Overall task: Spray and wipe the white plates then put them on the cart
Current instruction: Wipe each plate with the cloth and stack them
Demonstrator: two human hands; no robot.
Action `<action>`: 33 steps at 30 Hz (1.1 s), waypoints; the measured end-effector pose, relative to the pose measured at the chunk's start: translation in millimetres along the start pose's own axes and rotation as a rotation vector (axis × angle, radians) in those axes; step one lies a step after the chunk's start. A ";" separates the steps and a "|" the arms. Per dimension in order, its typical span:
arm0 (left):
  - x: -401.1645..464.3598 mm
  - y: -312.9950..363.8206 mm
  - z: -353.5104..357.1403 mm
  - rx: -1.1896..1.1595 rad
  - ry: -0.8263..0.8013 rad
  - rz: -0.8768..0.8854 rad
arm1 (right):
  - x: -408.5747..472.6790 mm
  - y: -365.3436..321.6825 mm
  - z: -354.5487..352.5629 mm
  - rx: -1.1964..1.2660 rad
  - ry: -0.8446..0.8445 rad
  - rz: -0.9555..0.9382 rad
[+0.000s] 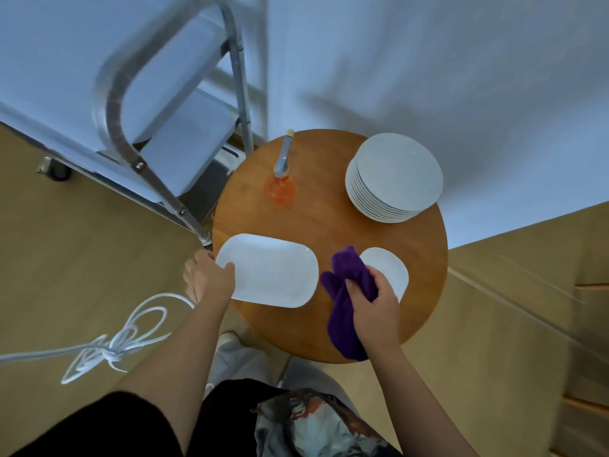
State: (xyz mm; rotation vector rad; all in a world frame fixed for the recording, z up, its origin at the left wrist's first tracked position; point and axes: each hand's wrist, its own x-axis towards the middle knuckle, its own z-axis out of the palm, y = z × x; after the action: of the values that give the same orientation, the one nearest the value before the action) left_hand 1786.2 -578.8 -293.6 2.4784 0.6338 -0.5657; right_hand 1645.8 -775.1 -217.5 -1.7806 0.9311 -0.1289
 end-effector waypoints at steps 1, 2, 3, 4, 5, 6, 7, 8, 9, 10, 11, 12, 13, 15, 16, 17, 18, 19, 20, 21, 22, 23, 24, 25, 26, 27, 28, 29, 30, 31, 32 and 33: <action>9.5 -3.7 -3.5 0.064 -0.027 0.018 | -3.7 -3.0 6.3 0.001 0.003 0.005; 17.9 -6.1 -5.0 0.121 -0.074 0.045 | -7.3 -5.7 12.1 -0.003 0.007 0.009; 25.1 -7.5 -5.2 0.161 -0.131 0.077 | -10.9 -8.0 17.7 -0.007 0.015 0.014; 31.2 -8.1 -4.6 0.189 -0.183 0.112 | -14.1 -9.8 22.9 -0.006 0.026 0.021; 36.2 -8.2 -4.5 0.212 -0.223 0.144 | -16.9 -11.1 27.7 -0.002 0.036 0.031; 40.6 -8.0 -4.8 0.235 -0.248 0.168 | -19.4 -12.3 31.8 0.003 0.047 0.043; 44.8 -8.1 -5.7 0.255 -0.268 0.182 | -21.6 -13.4 35.7 0.005 0.059 0.059; 48.7 -8.0 -6.6 0.272 -0.287 0.194 | -23.6 -14.8 39.2 0.007 0.072 0.075; 52.1 -7.6 -8.4 0.289 -0.308 0.212 | -25.1 -16.1 42.5 0.009 0.087 0.089; 54.9 -6.9 -10.0 0.306 -0.327 0.236 | -26.4 -17.2 45.6 0.009 0.100 0.102; 56.9 -6.3 -11.8 0.323 -0.341 0.264 | -27.4 -18.3 48.8 0.010 0.115 0.113; 58.8 -5.9 -12.8 0.343 -0.347 0.292 | -28.2 -19.4 52.3 0.012 0.130 0.120; 60.0 -5.5 -14.0 0.361 -0.349 0.315 | -29.0 -20.3 55.9 0.014 0.144 0.125; 61.4 -5.7 -15.8 0.357 -0.351 0.346 | -30.6 -23.2 63.8 0.016 0.166 0.132; 62.2 -6.4 -16.0 0.328 -0.347 0.360 | -31.4 -25.0 67.6 0.018 0.173 0.134; 62.4 -7.4 -17.3 0.281 -0.346 0.369 | -32.0 -26.6 70.9 0.022 0.180 0.137; 62.7 -8.6 -18.2 0.232 -0.338 0.373 | -32.5 -28.2 73.7 0.029 0.185 0.141; 62.6 -10.4 -19.4 0.193 -0.329 0.377 | -32.7 -29.4 76.2 0.036 0.191 0.147; 62.6 -12.7 -19.8 0.163 -0.320 0.385 | -32.9 -30.6 78.4 0.043 0.195 0.157; 61.4 -14.4 -21.2 0.144 -0.317 0.389 | -33.1 -31.5 80.3 0.051 0.199 0.168; 60.2 -15.5 -21.8 0.119 -0.321 0.389 | -33.6 -32.2 81.6 0.060 0.202 0.177; 58.5 -15.2 -22.3 0.095 -0.334 0.379 | -34.3 -32.8 82.6 0.070 0.204 0.182; 58.9 -16.0 -20.3 0.083 -0.341 0.383 | -35.1 -33.5 83.3 0.080 0.206 0.185; 57.3 -16.3 -19.4 0.095 -0.351 0.390 | -36.1 -33.8 83.2 0.087 0.208 0.185; 55.9 -16.9 -17.9 0.117 -0.359 0.395 | -37.3 -34.2 82.9 0.091 0.210 0.184; 55.5 -16.3 -16.3 0.134 -0.369 0.381 | -38.6 -34.3 82.0 0.091 0.213 0.182; 57.4 -16.7 -12.9 0.154 -0.375 0.364 | -39.9 -34.2 80.7 0.090 0.216 0.180; 57.3 -14.5 -11.4 0.178 -0.381 0.325 | -41.1 -33.6 79.1 0.090 0.219 0.180; 59.4 -12.1 -8.1 0.212 -0.375 0.290 | -42.1 -32.6 77.3 0.091 0.220 0.179; 58.3 -10.0 -7.9 0.228 -0.372 0.220 | -43.1 -31.3 75.6 0.093 0.221 0.178; 59.3 -10.9 -4.5 0.261 -0.348 0.191 | -44.2 -29.9 73.8 0.095 0.222 0.177; 54.2 -8.6 -6.8 0.276 -0.337 0.162 | -45.1 -28.3 72.3 0.094 0.222 0.176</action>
State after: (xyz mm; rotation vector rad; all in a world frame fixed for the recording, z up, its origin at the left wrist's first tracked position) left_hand 1826.9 -551.1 -318.7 2.5651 0.2325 -1.0358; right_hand 1665.7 -688.0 -209.1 -1.6119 1.2167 -0.2577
